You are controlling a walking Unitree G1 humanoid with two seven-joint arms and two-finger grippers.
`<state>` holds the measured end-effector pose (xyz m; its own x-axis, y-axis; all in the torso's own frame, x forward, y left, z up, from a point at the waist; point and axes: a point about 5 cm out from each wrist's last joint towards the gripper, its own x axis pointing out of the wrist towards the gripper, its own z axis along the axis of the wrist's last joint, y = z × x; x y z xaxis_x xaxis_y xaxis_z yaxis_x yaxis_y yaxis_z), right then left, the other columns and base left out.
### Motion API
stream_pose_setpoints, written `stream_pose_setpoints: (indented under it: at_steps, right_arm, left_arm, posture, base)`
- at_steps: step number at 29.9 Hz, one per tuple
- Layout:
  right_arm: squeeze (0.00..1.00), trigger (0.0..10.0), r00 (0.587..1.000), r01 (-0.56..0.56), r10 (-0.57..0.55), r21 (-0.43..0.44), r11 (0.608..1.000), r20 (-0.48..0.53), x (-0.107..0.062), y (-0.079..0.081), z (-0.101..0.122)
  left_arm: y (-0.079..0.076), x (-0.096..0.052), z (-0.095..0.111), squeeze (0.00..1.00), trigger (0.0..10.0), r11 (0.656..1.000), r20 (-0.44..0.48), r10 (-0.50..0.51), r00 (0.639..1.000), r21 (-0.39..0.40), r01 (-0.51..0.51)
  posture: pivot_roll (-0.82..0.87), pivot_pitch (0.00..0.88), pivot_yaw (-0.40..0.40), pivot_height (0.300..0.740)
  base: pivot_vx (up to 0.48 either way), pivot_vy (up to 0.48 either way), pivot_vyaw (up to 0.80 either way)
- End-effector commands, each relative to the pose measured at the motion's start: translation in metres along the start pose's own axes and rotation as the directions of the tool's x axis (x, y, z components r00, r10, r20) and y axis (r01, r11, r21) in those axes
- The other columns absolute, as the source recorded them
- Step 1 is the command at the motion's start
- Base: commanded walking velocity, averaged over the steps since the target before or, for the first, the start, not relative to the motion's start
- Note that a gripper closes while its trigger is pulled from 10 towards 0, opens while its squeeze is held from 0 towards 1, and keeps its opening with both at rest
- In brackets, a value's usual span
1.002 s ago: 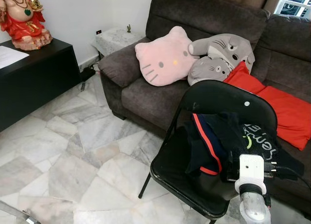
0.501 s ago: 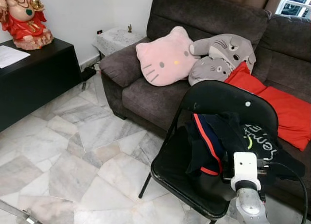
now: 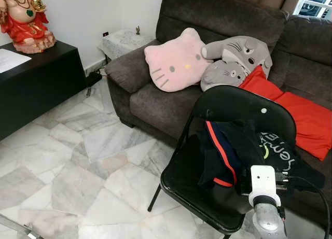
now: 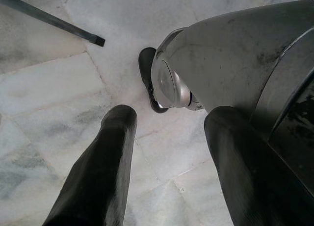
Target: Hang hanger
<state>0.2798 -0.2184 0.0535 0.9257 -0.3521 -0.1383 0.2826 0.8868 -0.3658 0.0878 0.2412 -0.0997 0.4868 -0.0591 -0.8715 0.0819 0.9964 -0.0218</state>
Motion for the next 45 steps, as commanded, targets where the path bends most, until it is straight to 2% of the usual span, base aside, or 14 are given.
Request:
stream_pose_setpoints:
  at_steps: [1,7,15,19,21,25,27,30,36,40,45]
  right_arm:
    - [0.0,10.0,0.999,0.043,-0.043,-0.002,0.999,-0.001,0.002,-0.008,-0.001]
    - [0.0,10.0,0.992,0.117,-0.117,0.01,0.993,0.053,0.0,-0.02,0.005]
    - [0.0,10.0,0.984,0.174,-0.173,-0.026,0.984,0.036,0.0,-0.025,0.0]
    - [0.0,10.0,0.992,0.123,-0.123,0.003,0.992,-0.015,0.004,-0.016,-0.004]
    - [0.0,10.0,0.996,0.059,-0.054,0.077,0.995,-0.066,0.009,-0.003,-0.006]
    - [0.0,10.0,0.996,0.041,-0.032,0.111,0.993,-0.081,0.017,0.006,-0.001]
    - [0.0,10.0,0.996,0.029,-0.016,0.155,0.988,-0.087,0.022,0.011,0.005]
    - [0.0,10.0,0.997,0.004,0.01,0.187,0.982,-0.074,0.023,0.015,0.01]
    - [0.0,10.0,0.999,-0.037,0.044,0.193,0.981,-0.031,0.015,0.019,0.015]
    - [0.0,10.0,0.999,-0.015,0.023,0.165,0.986,-0.045,-0.001,0.01,0.004]
    - [0.0,10.0,0.998,0.018,-0.009,0.154,0.988,-0.064,-0.009,0.002,-0.002]
  left_arm:
    - [-0.004,-0.001,-0.009,0.0,10.0,1.0,-0.039,-0.023,0.999,0.013,0.024]
    - [-0.004,-0.001,-0.008,0.0,10.0,1.0,-0.038,-0.026,0.999,0.014,0.027]
    - [-0.004,-0.001,-0.008,0.0,10.0,1.0,-0.038,-0.027,0.999,0.015,0.027]
    - [-0.003,-0.002,-0.008,0.0,10.0,0.999,-0.04,-0.028,0.999,0.018,0.028]
    - [-0.003,-0.002,-0.009,0.0,10.0,0.999,-0.041,-0.027,0.999,0.02,0.028]
    - [-0.002,-0.002,-0.008,0.0,10.0,0.999,-0.042,-0.026,0.999,0.021,0.026]
    - [-0.002,-0.002,-0.008,0.0,10.0,0.999,-0.042,-0.024,0.999,0.022,0.025]
    - [-0.002,-0.002,-0.008,0.0,10.0,0.999,-0.042,-0.023,0.999,0.022,0.024]
    - [-0.002,-0.002,-0.008,0.0,10.0,0.999,-0.042,-0.022,0.999,0.023,0.023]
    - [-0.003,-0.001,-0.008,0.0,10.0,0.999,-0.043,-0.027,0.999,0.025,0.028]
    - [-0.004,-0.001,-0.008,0.0,10.0,0.999,-0.042,-0.032,0.999,0.027,0.033]
  posture:
    - [0.0,0.089,-0.059,0.74]
    - [0.0,0.087,-0.057,0.74]
    - [0.0,0.088,-0.055,0.74]
    - [0.0,0.089,-0.05,0.74]
    - [0.0,0.089,-0.046,0.74]
    - [0.01,0.089,-0.044,0.74]
    - [0.01,0.088,-0.042,0.74]
    - [0.01,0.086,-0.042,0.74]
    - [0.01,0.086,-0.044,0.74]
    - [0.0,0.082,-0.048,0.74]
    - [0.0,0.079,-0.048,0.74]
  base:
    - [0.0,0.0,0.0]
    - [0.0,0.0,0.0]
    - [0.0,0.0,0.0]
    - [0.0,0.0,0.0]
    - [0.0,0.0,0.0]
    - [0.0,0.0,0.0]
    - [0.0,0.0,0.0]
    - [0.0,0.0,0.0]
    - [0.0,0.0,0.0]
    - [0.0,0.0,0.0]
    - [0.0,0.0,0.0]
